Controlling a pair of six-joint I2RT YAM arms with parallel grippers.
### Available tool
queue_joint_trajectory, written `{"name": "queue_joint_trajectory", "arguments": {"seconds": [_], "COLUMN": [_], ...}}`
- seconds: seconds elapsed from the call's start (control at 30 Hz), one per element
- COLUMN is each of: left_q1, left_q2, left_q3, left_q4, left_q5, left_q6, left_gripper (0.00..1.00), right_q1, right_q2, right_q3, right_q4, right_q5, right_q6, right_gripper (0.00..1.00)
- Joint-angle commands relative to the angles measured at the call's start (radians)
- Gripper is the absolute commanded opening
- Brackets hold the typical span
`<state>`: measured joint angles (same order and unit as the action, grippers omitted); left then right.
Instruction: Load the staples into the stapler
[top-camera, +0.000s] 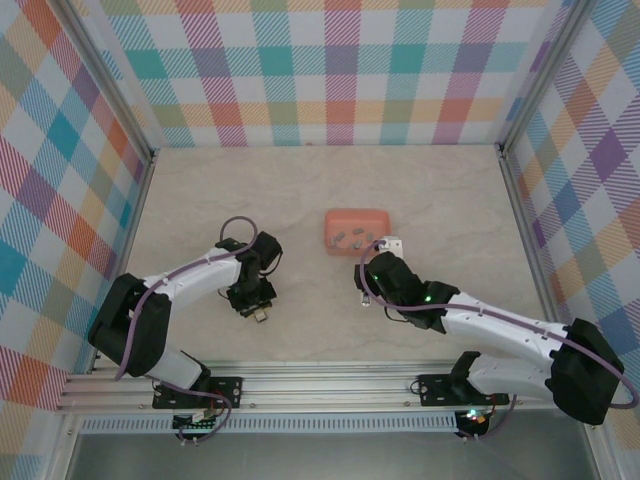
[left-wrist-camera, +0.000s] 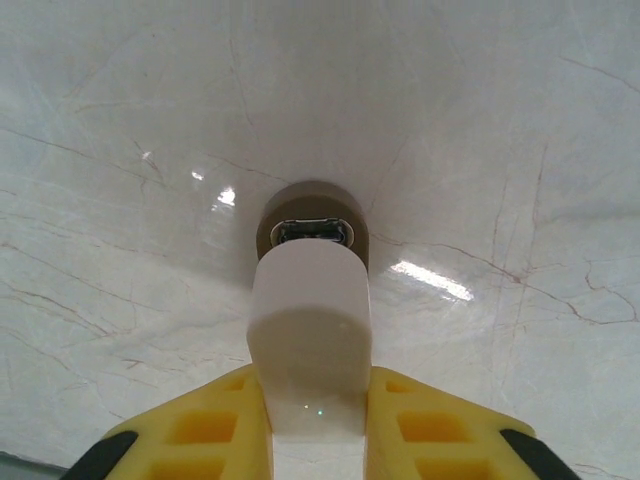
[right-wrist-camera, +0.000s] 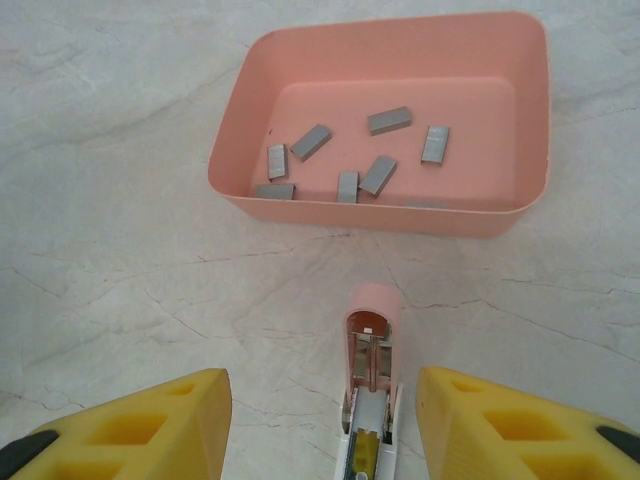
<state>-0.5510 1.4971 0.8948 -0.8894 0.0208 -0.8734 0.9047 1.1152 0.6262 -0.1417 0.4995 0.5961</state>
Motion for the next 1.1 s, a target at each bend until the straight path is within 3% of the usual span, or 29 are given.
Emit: {"name": "queue_joint_trajectory", "arguments": {"seconds": [0.0,0.23,0.43,0.5,0.8,0.97,1.07], "left_q1": [0.003,0.003,0.003,0.003,0.003,0.003,0.003], "left_q2": [-0.017,-0.069,-0.109,-0.108,-0.132,-0.108,-0.082], "left_q3": [0.036,0.092,0.133,0.151,0.174,0.228,0.271], "left_q4": [-0.036,0.037,0.187,0.232,0.373,0.305,0.255], "left_q5": [-0.038,-0.010,0.085,0.156,0.504,0.708,0.741], "left_q6": [0.057,0.241,0.503,0.615,1.052,1.298,1.390], "left_gripper": [0.19,0.14,0.05,0.00,0.00,0.00,0.00], "right_q1": [0.008,0.007,0.007,0.005,-0.022,-0.099,-0.163], "right_q2": [-0.019,-0.076,-0.125,-0.124,-0.143,-0.180,-0.212], "right_q3": [-0.014,-0.030,-0.039,-0.025,-0.048,-0.056,-0.070], "right_q4": [0.027,0.080,0.175,0.179,0.282,0.275,0.280], "right_q5": [-0.004,-0.017,-0.159,-0.213,-0.409,-0.614,-0.744], "right_q6": [-0.020,-0.088,-0.278,-0.340,-0.516,-0.587,-0.627], "right_gripper": [0.52,0.53,0.54,0.55,0.58,0.59,0.60]}}
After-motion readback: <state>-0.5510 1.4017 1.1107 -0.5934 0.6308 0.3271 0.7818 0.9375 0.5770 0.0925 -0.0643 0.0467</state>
